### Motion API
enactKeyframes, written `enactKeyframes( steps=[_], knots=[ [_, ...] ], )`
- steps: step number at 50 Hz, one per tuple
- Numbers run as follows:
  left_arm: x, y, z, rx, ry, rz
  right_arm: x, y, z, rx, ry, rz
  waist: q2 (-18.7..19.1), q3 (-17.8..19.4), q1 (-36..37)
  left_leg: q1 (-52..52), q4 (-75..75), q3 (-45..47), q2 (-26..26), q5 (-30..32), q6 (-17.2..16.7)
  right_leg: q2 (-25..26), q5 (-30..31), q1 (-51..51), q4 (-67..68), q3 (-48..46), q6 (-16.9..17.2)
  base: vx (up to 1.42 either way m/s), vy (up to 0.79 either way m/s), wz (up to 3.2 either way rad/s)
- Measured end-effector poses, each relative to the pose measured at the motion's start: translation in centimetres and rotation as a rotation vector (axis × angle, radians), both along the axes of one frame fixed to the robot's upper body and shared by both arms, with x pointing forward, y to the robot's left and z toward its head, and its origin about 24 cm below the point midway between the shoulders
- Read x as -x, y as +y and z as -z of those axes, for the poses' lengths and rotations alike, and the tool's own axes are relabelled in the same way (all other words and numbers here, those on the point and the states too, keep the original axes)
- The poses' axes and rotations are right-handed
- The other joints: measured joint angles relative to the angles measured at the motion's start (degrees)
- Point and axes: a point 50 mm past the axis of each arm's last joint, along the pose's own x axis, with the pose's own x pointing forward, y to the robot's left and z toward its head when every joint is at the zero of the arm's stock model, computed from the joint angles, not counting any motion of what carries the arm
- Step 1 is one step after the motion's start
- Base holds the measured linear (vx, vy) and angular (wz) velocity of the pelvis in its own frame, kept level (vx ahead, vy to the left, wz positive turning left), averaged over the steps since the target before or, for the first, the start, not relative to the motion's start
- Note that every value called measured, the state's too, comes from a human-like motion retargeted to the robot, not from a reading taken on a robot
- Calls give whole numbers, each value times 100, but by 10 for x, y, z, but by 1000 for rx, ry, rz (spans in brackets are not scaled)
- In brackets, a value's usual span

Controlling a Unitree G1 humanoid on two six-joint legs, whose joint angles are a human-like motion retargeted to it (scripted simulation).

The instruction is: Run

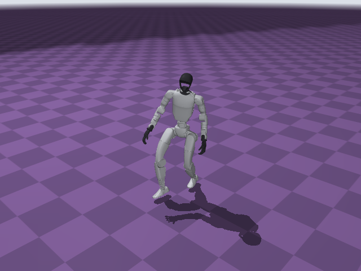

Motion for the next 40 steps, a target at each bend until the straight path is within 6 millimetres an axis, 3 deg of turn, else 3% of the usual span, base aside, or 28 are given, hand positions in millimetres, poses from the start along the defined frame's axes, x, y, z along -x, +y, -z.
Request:
enactKeyframes(
  steps=[7, 12, 17, 20, 25, 27, 31, 35, 40],
  knots=[
    [20, 7, 4, 20, 46, -56, -19, 32, -5, -128, -52, -92, -205, 44, -99, -423, -260, 117, -326, 203, 176, -648, -1295, 16, 2994, 590, -498, -43, 1, 10],
    [34, 12, 7, 38, 92, -80, -25, 48, -7, -206, -73, -121, -544, -142, -70, -1154, -598, 168, -610, 911, 176, -585, -1053, 536, 4322, 1316, -271, -52, -4, 25],
    [50, 7, 14, 69, 135, -118, -19, 51, -5, -246, -78, -95, -865, -319, 101, -2032, -909, 266, -796, 1820, 31, -14, -289, 1492, 4093, 1781, 419, -61, -8, 40],
    [56, 0, 18, 89, 147, -154, -18, 47, -7, -245, -102, -64, -944, -307, 249, -2504, -1085, 352, -805, 2307, -139, 247, -340, 1949, 3362, 1853, 625, -71, -4, 26],
    [60, -16, 24, 123, 145, -213, -23, 36, -20, -199, -201, -2, -777, -169, 391, -3234, -1204, 320, -652, 2715, -592, 103, -1873, 1898, 2439, 1410, 74, -81, 3, 3],
    [62, -22, 25, 137, 147, -215, -20, 33, -21, -186, -223, 23, -692, -121, 327, -3427, -804, 458, -515, 2562, -577, 16, -1983, 1665, 2365, 1214, -20, -87, 6, 14],
    [59, -24, 24, 138, 137, -175, -8, 28, -15, -161, -212, 63, -478, -163, 137, -3514, 1032, 636, -85, 1869, -233, 8, -1611, 1078, 2298, 1004, -83, -87, 7, -2],
    [42, -15, 16, 95, 83, -109, 10, 25, -3, -129, -149, 63, -81, -417, 2, -2896, 2891, 475, 468, 1311, -37, 456, -849, 565, 1744, 908, -158, -86, 6, -52],
    [13, -10, 2, 45, -30, -13, 43, 21, 17, -84, -23, 44, 351, -768, -276, -1441, 2863, 38, 340, 1551, -447, 1042, 350, 92, 650, 965, 94, -85, 5, -49]
  ],
)
